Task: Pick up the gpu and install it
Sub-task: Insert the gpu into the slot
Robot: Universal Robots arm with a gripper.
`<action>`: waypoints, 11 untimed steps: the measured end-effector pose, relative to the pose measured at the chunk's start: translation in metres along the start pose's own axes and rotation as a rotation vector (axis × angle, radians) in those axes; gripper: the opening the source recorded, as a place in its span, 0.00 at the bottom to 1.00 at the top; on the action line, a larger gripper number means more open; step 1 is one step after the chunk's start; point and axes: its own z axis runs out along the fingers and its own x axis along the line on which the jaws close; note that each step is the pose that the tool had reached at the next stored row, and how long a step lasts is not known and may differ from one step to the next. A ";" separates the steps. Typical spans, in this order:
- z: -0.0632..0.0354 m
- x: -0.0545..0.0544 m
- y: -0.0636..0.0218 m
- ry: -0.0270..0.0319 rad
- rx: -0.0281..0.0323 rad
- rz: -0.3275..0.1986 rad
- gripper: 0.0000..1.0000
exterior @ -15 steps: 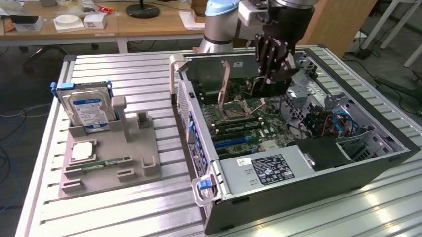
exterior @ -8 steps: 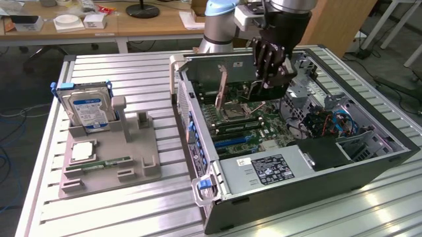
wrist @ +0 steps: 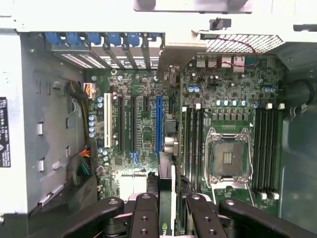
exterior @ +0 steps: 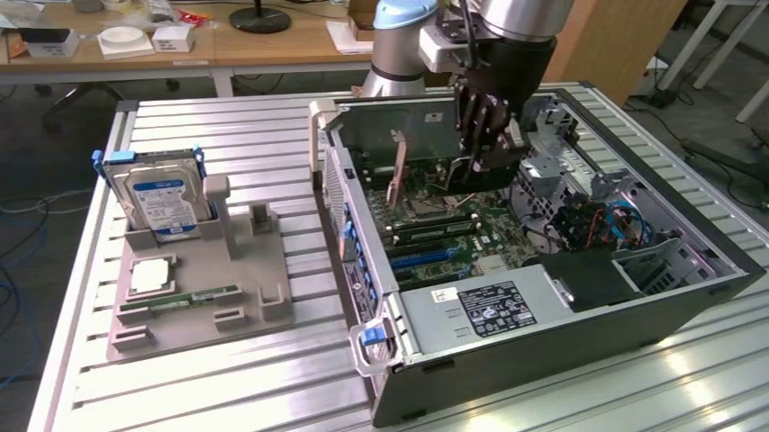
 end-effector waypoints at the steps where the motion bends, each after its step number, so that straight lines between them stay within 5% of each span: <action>1: 0.0018 0.000 0.0000 0.0002 0.0001 0.006 0.26; 11: 0.0179 0.001 0.0042 0.0003 -0.0022 0.008 0.26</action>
